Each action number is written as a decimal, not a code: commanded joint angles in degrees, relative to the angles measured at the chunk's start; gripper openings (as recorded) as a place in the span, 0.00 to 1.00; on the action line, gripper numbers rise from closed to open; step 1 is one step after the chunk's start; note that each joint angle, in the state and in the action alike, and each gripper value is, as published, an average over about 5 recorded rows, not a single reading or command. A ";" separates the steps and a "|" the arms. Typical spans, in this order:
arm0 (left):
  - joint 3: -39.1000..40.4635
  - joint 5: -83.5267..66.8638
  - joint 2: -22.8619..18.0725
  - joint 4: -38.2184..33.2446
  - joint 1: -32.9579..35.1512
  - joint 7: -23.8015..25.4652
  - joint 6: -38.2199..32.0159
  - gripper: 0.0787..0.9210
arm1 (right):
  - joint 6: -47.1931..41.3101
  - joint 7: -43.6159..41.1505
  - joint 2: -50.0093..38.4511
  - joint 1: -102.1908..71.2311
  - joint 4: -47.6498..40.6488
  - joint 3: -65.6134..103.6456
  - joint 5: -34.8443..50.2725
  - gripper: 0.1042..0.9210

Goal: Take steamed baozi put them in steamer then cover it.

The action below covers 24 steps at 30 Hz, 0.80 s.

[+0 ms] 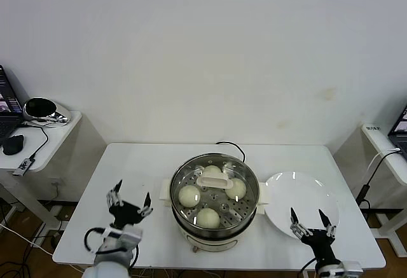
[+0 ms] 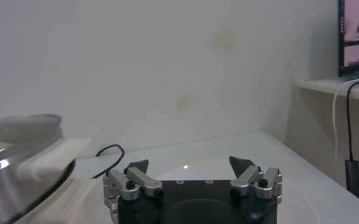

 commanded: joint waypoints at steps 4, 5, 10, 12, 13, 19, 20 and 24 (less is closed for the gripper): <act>-12.15 -31.84 -2.41 8.05 14.76 2.22 -30.66 0.88 | -0.60 0.68 -0.99 -3.40 1.01 0.72 -0.38 0.88; -12.28 -32.78 -2.51 7.75 14.97 2.62 -29.52 0.88 | -0.74 0.75 -1.15 -3.48 1.00 0.87 -0.14 0.88; -13.03 -33.94 -3.07 6.42 16.30 3.16 -25.97 0.88 | -0.39 1.07 -1.97 -3.69 -0.09 0.77 0.53 0.88; -12.97 -33.69 -3.18 6.01 17.03 3.07 -25.48 0.88 | 0.17 0.87 -2.01 -3.54 -0.69 0.93 0.16 0.88; -12.92 -33.45 -3.27 5.83 17.34 3.03 -25.35 0.88 | 0.26 0.64 -1.96 -3.42 -0.83 1.16 -0.20 0.88; -12.95 -32.50 -4.38 4.21 18.10 2.83 -24.37 0.88 | -0.84 -0.79 -2.41 -3.01 -0.34 2.01 -1.70 0.88; -12.97 -32.03 -4.49 4.00 18.16 3.11 -24.30 0.88 | -0.98 -1.12 -2.60 -3.02 -0.31 1.98 -2.02 0.88; -12.85 -30.58 -4.74 3.63 18.67 4.33 -24.31 0.88 | -1.45 -2.00 -3.02 -3.13 -0.40 1.83 -2.86 0.88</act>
